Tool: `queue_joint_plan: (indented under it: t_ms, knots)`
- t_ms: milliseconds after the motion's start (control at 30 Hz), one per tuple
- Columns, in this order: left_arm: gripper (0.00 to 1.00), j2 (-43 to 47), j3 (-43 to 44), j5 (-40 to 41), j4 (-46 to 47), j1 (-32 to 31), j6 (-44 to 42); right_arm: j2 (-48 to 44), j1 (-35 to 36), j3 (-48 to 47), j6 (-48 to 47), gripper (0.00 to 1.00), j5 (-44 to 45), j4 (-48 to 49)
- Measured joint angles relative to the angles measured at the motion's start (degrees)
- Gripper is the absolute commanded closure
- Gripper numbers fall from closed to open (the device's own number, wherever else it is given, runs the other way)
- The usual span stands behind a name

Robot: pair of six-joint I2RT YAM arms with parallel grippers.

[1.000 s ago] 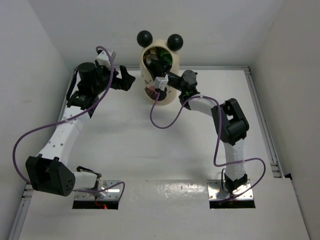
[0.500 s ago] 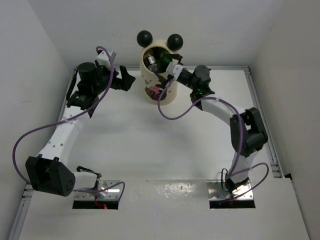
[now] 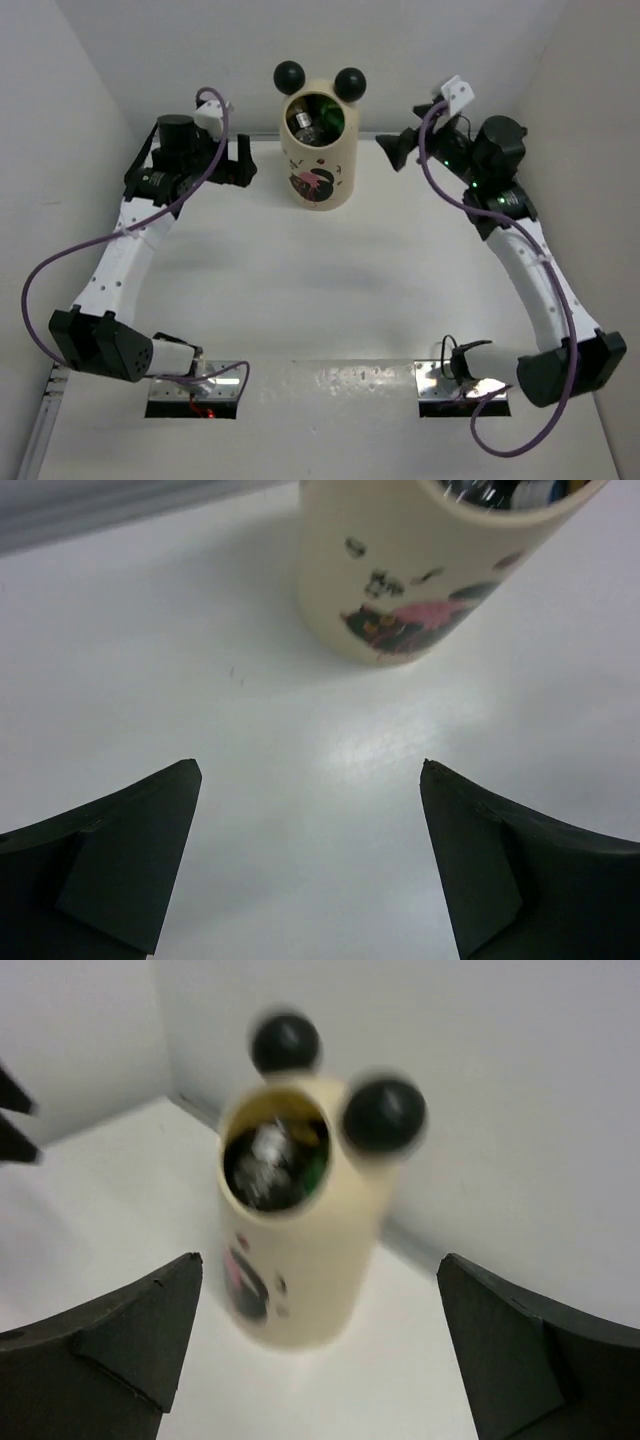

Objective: Put the plastic bottles in the bin

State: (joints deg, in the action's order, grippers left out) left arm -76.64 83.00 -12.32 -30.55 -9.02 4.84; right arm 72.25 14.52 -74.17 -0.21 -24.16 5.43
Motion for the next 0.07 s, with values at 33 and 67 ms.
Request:
queue_joint_plan:
  t_ms: [33, 67]
  knots:
    - [0.01, 0.7, -1.64, 1.22, -1.05, 0.02, 0.31, -1.92, -2.45, 2.32, 0.81, 0.0, 0.9, -2.64]
    - [0.01, 1.22, -2.82, 2.21, -2.16, 0.09, 0.55, -3.76, -4.33, 4.66, 1.64, 0.0, 1.49, -4.94]
